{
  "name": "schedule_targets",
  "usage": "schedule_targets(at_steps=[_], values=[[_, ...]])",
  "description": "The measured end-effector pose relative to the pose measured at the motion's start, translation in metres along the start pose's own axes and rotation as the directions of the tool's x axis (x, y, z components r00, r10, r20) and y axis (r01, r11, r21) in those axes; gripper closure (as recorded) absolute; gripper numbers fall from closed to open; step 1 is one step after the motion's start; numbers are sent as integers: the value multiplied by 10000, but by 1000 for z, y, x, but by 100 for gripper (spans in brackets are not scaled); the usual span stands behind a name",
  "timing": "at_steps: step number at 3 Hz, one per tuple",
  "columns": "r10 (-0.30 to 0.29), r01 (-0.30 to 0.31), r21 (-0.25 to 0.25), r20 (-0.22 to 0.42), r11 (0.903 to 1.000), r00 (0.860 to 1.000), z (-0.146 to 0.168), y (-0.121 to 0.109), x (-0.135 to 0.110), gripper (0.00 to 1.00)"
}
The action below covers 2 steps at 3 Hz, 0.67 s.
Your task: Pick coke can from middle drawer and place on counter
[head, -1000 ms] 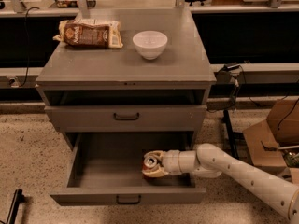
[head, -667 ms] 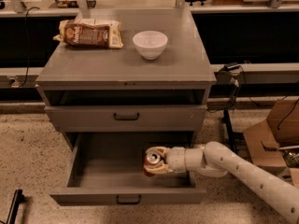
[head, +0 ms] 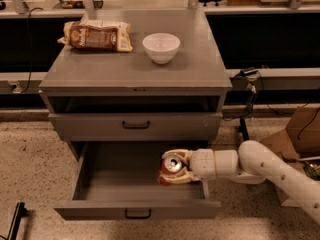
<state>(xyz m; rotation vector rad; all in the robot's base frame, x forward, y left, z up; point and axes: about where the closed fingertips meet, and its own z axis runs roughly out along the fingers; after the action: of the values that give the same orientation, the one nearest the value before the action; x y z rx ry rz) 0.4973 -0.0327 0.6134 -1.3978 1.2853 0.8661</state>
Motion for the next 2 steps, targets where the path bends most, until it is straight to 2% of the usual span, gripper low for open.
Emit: schedule_targets(at_steps=[1,2], values=[[-445,438,-492,-123,9978,9989,-15,2,-38,100],[-674,647,-784,-320,9948,9972,-40,-11,-79,100]])
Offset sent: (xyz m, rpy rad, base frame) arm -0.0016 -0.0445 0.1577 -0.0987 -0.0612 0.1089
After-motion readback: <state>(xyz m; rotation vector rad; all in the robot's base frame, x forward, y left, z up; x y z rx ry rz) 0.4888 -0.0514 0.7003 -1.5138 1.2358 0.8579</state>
